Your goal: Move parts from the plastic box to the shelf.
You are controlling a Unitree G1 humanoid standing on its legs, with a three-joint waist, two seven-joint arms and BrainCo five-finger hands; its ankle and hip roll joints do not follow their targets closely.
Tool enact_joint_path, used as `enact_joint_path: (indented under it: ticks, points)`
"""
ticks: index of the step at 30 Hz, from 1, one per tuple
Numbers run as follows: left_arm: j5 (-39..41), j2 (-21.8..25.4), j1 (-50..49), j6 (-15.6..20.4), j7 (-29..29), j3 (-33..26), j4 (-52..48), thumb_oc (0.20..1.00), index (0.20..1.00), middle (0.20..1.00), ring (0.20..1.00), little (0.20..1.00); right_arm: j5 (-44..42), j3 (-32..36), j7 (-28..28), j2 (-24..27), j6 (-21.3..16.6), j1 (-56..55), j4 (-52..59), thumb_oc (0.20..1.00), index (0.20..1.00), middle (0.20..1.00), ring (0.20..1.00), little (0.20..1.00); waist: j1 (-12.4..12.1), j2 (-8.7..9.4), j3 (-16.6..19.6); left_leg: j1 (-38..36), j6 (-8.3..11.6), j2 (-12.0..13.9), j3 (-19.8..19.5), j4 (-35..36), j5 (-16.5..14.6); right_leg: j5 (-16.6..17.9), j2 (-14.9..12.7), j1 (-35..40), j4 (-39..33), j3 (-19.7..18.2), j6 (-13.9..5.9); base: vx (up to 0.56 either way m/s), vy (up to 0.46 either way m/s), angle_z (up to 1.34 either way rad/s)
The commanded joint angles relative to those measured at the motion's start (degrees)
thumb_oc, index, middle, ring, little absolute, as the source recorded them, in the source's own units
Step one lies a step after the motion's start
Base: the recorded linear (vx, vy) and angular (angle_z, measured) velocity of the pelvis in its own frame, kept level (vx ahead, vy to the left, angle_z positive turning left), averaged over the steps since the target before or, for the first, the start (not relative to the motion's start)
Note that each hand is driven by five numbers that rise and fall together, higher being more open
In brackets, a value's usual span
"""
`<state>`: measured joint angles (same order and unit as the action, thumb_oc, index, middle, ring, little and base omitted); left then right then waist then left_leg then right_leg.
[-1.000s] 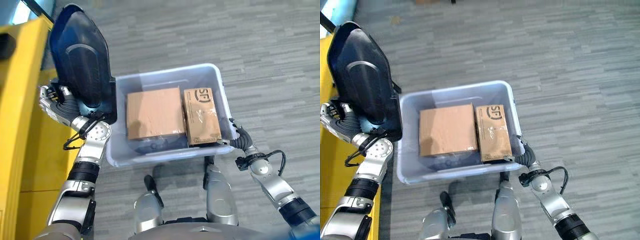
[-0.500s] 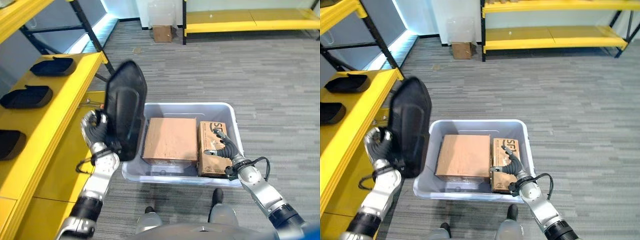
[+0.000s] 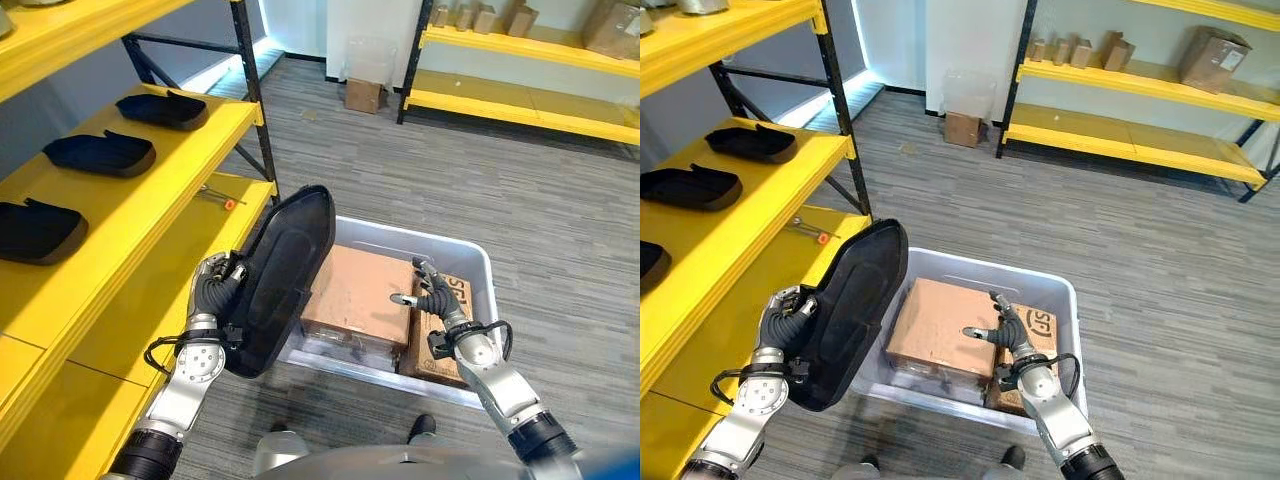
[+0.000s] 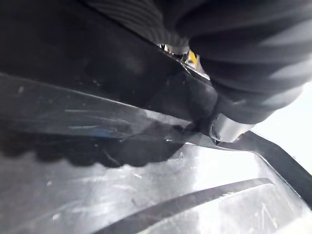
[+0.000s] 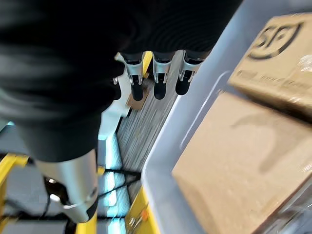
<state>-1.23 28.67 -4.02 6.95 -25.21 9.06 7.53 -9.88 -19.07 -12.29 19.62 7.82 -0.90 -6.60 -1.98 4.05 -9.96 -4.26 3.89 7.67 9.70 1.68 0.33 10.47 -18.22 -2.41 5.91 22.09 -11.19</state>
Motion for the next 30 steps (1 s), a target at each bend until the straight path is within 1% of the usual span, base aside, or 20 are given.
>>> enact_joint_path:
  ticks: [1, 2, 3, 4, 7, 8, 11, 12, 14, 15, 17, 18, 20, 21, 22, 23, 24, 26, 28, 30]
  points:
    - [-1.3, 1.1, 4.8, 3.9, -0.4, 0.9, -5.8, 0.200, 0.200, 0.200, 0.200, 0.200, -2.3, 2.9, -2.5, 3.6, -3.8, 1.7, 4.2, 1.000, 1.000, 1.000, 1.000, 1.000, 1.1, -2.49, -0.3, 0.5, -2.62, -3.5, 3.2, 2.4, 3.0, -10.0, 10.8, 5.1, 3.0, -6.6, 3.21, -0.07, -0.010, 1.17]
    - [-0.9, 0.6, 4.2, 3.7, -0.5, 1.1, -6.1, 0.200, 0.200, 0.200, 0.200, 0.200, -2.5, 3.5, -2.2, 4.0, -3.9, 1.4, 4.2, 1.000, 1.000, 1.000, 1.000, 1.000, 1.5, -2.51, 0.0, 0.9, -2.46, -4.2, 1.9, 2.7, 3.4, -10.9, 13.8, 5.1, 2.5, -8.5, 4.75, -0.04, -0.020, 1.01]
    - [-1.1, 0.1, 3.4, 4.0, -1.0, 1.4, -6.2, 0.200, 0.200, 0.200, 0.200, 0.200, -2.9, 3.7, -1.9, 4.3, -3.9, 1.1, 4.2, 1.000, 1.000, 1.000, 1.000, 1.000, 1.8, -2.52, 0.2, 1.1, -2.30, -4.8, 0.8, 2.6, 3.6, -11.7, 15.7, 5.5, 1.2, -10.0, 5.91, -0.01, -0.043, 0.72]
    - [-1.4, -0.1, 2.9, 4.4, -1.5, 1.7, -6.2, 0.200, 0.200, 0.200, 0.200, 0.200, -3.0, 3.7, -1.9, 4.4, -4.0, 0.6, 4.4, 1.000, 1.000, 1.000, 1.000, 1.000, 2.1, -2.50, 0.4, 1.6, -2.28, -5.3, -0.4, 2.2, 3.5, -11.9, 16.4, 5.8, 0.3, -11.4, 6.47, 0.01, -0.101, 0.52]
    - [1.6, -1.6, 0.6, 5.1, 0.5, 0.6, -5.3, 0.200, 0.200, 0.200, 0.200, 0.200, -3.0, 3.7, -0.7, 4.9, -5.4, -0.3, 2.4, 1.000, 1.000, 1.000, 1.000, 1.000, 1.2, -2.25, 1.7, 3.0, -1.61, -6.2, -3.6, 3.3, 4.4, -9.8, 16.5, 7.9, -6.5, -12.2, 6.77, -0.08, -0.222, 0.18]
    - [0.8, -1.9, 0.2, 4.3, 0.5, 0.5, -5.5, 0.200, 0.200, 0.200, 0.200, 0.200, -3.8, 3.9, -0.3, 5.0, -4.7, -1.0, 2.6, 1.000, 1.000, 1.000, 1.000, 1.000, 1.2, -2.36, 1.8, 3.4, -1.50, -6.2, -4.3, 3.3, 4.5, -9.6, 16.6, 8.1, -7.3, -12.3, 6.90, -0.13, -0.237, 0.09]
    - [1.1, -2.0, -1.6, 4.1, -0.2, -0.6, -6.2, 0.200, 0.200, 0.200, 0.200, 0.200, -3.4, 4.1, 1.9, 5.2, -4.9, -3.1, 3.7, 1.000, 1.000, 1.000, 1.000, 1.000, 1.4, -2.89, 1.9, 4.2, -1.04, -6.3, -4.5, 3.3, 4.7, -9.1, 16.7, 8.5, -9.3, -11.9, 7.11, -0.12, -0.133, 0.08]
    - [1.8, -2.1, -2.2, 4.7, 0.0, -0.9, -6.3, 0.200, 0.200, 0.200, 0.200, 0.200, -3.0, 3.8, 2.0, 5.2, -5.2, -3.5, 3.9, 1.000, 1.000, 1.000, 1.000, 1.000, 1.4, -3.18, 1.8, 4.3, -0.89, -6.4, -3.9, 3.3, 4.8, -9.1, 16.6, 8.6, -9.8, -11.3, 7.15, -0.18, -0.063, 0.05]
    - [1.8, -2.0, -1.8, 5.4, 2.1, -0.4, -6.0, 0.200, 0.200, 0.200, 0.200, 0.200, -2.7, 3.9, 0.8, 5.8, -5.4, -4.8, 4.8, 1.000, 1.000, 1.000, 1.000, 1.000, 3.2, -3.61, 1.8, 4.0, -0.44, -6.3, 5.1, 2.5, 4.7, -8.5, 15.5, 8.9, -10.7, -7.0, 6.40, -0.21, 0.016, 0.29]
    - [1.4, -2.0, -1.1, 5.6, 2.3, 0.4, -5.6, 0.200, 0.200, 0.200, 0.200, 0.200, -2.8, 3.8, 0.2, 6.0, -5.2, -4.9, 4.7, 1.000, 1.000, 1.000, 1.000, 1.000, 3.9, -3.51, 1.8, 3.9, -0.27, -5.6, 7.8, 1.5, 4.5, -8.4, 15.0, 8.9, -10.6, -5.8, 6.23, -0.16, 0.064, 1.04]
    - [1.5, -2.1, -0.2, 5.5, 2.3, 1.2, -5.2, 0.200, 0.200, 0.200, 0.200, 0.200, -2.9, 3.6, -0.3, 6.2, -5.4, -4.4, 3.8, 1.000, 1.000, 1.000, 1.000, 1.000, 4.4, -3.29, 1.7, 3.9, 0.12, -4.2, 9.6, -0.2, 4.0, -8.3, 14.3, 9.0, -10.4, -4.7, 6.24, -0.07, 0.080, 1.52]
    - [1.4, -2.2, 0.1, 5.3, 2.0, 1.7, -5.3, 0.200, 0.200, 0.200, 0.200, 0.200, -3.0, 3.4, -0.7, 6.2, -5.1, -3.9, 3.2, 1.000, 1.000, 1.000, 1.000, 1.000, 4.7, -2.96, 2.0, 3.1, 0.90, -2.9, 10.4, -1.4, 2.9, -8.9, 13.6, 9.5, -10.3, -4.5, 5.94, -0.08, 0.114, 0.70]
    - [1.6, -2.4, 0.6, 4.3, 1.4, 2.2, -5.4, 0.200, 0.200, 0.200, 0.200, 0.200, -3.1, 3.2, -0.8, 6.3, -5.0, -3.0, 2.2, 1.000, 1.000, 1.000, 1.000, 1.000, 5.1, -2.35, 1.7, 3.2, 1.22, 0.1, 13.1, -5.1, 3.3, -8.3, 12.5, 9.2, -9.4, -2.9, 6.53, -0.11, 0.211, 0.04]
    - [2.2, -2.4, 1.7, 3.8, 0.7, 2.2, -5.5, 0.200, 0.200, 0.200, 0.200, 0.200, -3.9, 3.2, -0.4, 7.1, -4.6, -2.6, 1.9, 1.000, 1.000, 1.000, 1.000, 1.000, 5.7, -2.08, 2.1, 2.8, 3.65, 5.5, 13.5, -11.8, 5.5, -9.5, 11.6, 9.5, -8.1, -2.5, 6.87, -0.06, 0.344, 0.30]
    - [2.1, -2.3, 2.2, 3.7, 0.5, 2.1, -5.4, 0.200, 0.200, 0.200, 0.200, 0.200, -4.0, 3.4, 0.0, 7.5, -4.6, -2.6, 1.9, 1.000, 1.000, 1.000, 1.000, 1.000, 6.2, -2.04, 2.4, 2.1, 3.93, 7.2, 14.6, -13.8, 6.3, -9.6, 11.0, 9.2, -7.6, -2.0, 7.11, -0.05, 0.408, 0.47]
    - [2.0, -2.3, 2.8, 3.6, 0.0, 2.1, -5.1, 0.200, 0.200, 0.200, 0.200, 0.200, -3.8, 3.6, 0.5, 7.8, -4.8, -2.8, 1.9, 1.000, 1.000, 1.000, 1.000, 1.000, 6.7, -2.27, 2.6, 1.3, 4.30, 8.2, 15.1, -14.7, 6.6, -9.9, 10.7, 8.8, -7.0, -1.5, 7.22, -0.06, 0.345, 0.41]
    - [2.1, -2.3, 3.3, 3.5, -0.2, 2.2, -4.7, 0.200, 0.200, 0.200, 0.200, 0.200, -3.7, 3.7, 0.8, 8.1, -5.0, -2.9, 1.7, 1.000, 1.000, 1.000, 1.000, 1.000, 6.9, -2.53, 2.9, 0.4, 4.44, 8.3, 15.1, -14.3, 6.8, -9.9, 10.4, 8.6, -6.6, -1.2, 7.14, -0.05, 0.367, 0.33]
    - [2.5, -2.1, 3.7, 3.0, -0.6, 2.2, -4.1, 0.200, 0.200, 0.200, 0.200, 0.200, -4.2, 3.7, 1.4, 8.2, -5.3, -2.8, 1.1, 1.000, 1.000, 1.000, 1.000, 1.000, 7.2, -3.24, 3.1, -0.8, 4.03, 7.2, 15.4, -11.8, 6.0, -9.5, 9.5, 8.2, -5.8, -0.9, 6.43, -0.02, 0.394, 0.32]
    - [2.9, -1.8, 4.2, 2.4, -0.8, 2.2, -3.1, 0.200, 0.200, 0.200, 0.200, 0.200, -4.8, 3.9, 2.4, 7.8, -5.6, -2.9, 0.7, 1.000, 1.000, 1.000, 1.000, 1.000, 7.4, -3.94, 3.2, -2.9, 3.34, 5.7, 16.8, -8.3, 4.1, -9.0, 8.0, 8.2, -4.9, 0.1, 5.12, -0.03, 0.490, 0.73]
    - [2.2, -1.2, 4.3, 2.1, -0.6, 2.4, -2.7, 0.200, 0.200, 0.200, 0.200, 0.200, -5.2, 3.2, 2.6, 6.8, -5.4, -2.4, 0.9, 1.000, 1.000, 1.000, 1.000, 1.000, 6.6, -4.23, 3.1, -3.9, 2.01, 4.0, 16.0, -5.2, 2.0, -8.4, 5.9, 8.6, -3.8, 0.7, 3.66, -0.05, 0.525, 0.74]
